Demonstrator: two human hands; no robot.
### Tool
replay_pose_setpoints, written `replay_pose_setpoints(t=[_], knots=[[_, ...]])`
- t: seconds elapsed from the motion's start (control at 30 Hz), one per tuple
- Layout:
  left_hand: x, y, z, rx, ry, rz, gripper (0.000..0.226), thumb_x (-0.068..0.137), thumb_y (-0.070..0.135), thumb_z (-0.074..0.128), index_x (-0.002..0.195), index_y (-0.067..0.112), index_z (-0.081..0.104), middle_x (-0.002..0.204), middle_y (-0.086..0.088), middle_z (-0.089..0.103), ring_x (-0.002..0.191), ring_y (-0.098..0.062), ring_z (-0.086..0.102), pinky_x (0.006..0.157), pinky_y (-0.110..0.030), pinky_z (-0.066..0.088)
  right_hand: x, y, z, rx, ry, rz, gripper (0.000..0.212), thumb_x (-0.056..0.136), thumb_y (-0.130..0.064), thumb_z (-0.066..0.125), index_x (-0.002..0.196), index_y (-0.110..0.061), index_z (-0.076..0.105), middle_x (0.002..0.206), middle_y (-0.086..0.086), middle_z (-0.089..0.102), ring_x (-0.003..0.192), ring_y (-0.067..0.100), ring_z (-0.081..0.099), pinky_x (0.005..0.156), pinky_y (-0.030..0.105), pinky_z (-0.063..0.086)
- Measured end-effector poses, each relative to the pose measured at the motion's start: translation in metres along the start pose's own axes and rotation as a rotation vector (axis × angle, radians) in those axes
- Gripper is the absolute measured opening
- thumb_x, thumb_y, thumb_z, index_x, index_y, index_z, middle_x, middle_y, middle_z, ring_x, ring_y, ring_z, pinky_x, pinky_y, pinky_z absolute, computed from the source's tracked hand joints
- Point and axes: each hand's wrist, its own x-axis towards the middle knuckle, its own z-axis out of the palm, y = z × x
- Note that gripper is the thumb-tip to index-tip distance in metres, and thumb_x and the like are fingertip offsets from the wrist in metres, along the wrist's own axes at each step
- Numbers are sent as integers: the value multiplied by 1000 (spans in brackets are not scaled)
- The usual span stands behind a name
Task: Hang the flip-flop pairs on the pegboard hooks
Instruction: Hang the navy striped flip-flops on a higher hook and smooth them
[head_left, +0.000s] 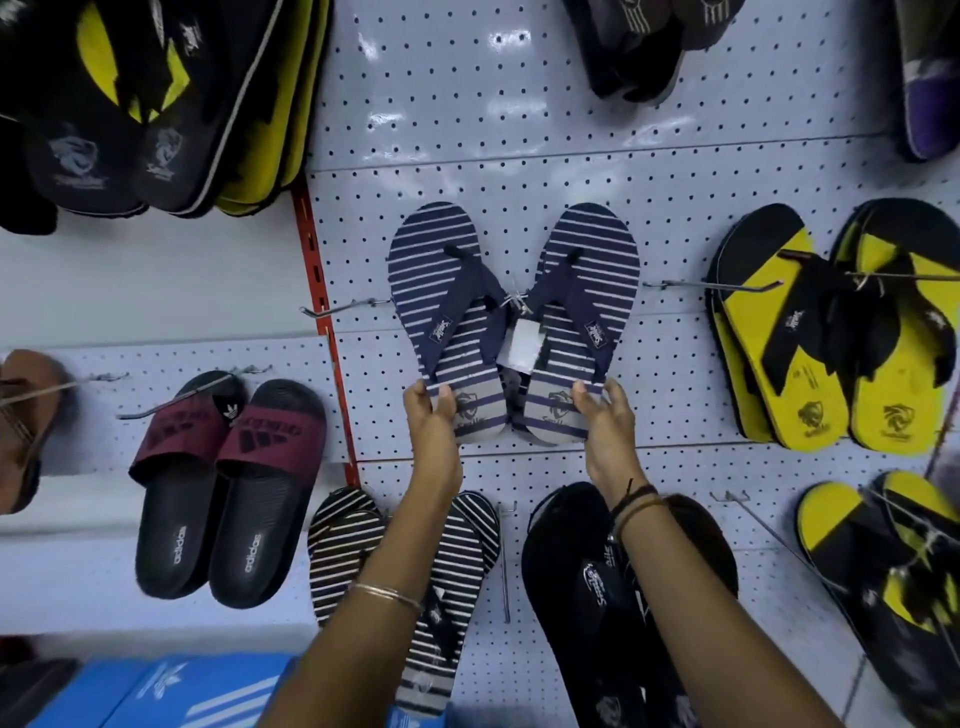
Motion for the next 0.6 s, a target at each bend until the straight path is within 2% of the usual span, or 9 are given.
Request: replay_pose_setpoints(t=[0.13,0.3,0.4,0.47,0.53,0.6], knots=[[6,-23,2,3,-38,23,15,96,23,43,110,28,40,113,0,49,104,-20,51,103,-48,41,0,15,3,-26,-4,-8,65,90,-23,58,145,-14,25,152,13,33,134,19,38,104,30,28],[9,-35,3,38,-22,65,17,97,16,39,112,24,35,99,7,48,89,-10,49,85,-27,43,2,23,3,-31,4,-27,59,90,-20,57,142,-13,29,140,15,49,118,17,49,104,30,33],[10,-38,5,91,-25,85,18,97,15,38,112,24,34,103,7,49,93,-12,49,90,-30,43,4,21,2,-27,6,-31,60,90,-20,57,143,-14,29,138,13,48,125,21,49,103,28,33],[11,-40,5,114,-18,89,18,97,14,39,112,24,34,105,7,48,96,-15,47,94,-33,42,5,19,1,-35,1,-35,60,91,-19,56,144,-12,27,128,14,55,129,26,49,100,26,33],[11,-40,6,114,-16,89,20,97,15,39,115,22,35,110,4,49,99,-16,48,96,-37,42,5,17,1,-56,-3,-44,61,92,-18,55,144,-10,26,129,21,57,125,24,51,99,26,33],[11,-41,6,129,-6,80,26,97,16,39,123,18,34,117,-2,48,99,-17,48,95,-37,42,5,17,-1,-76,-19,-49,60,91,-18,56,144,-11,27,135,21,55,118,20,52,98,25,33]])
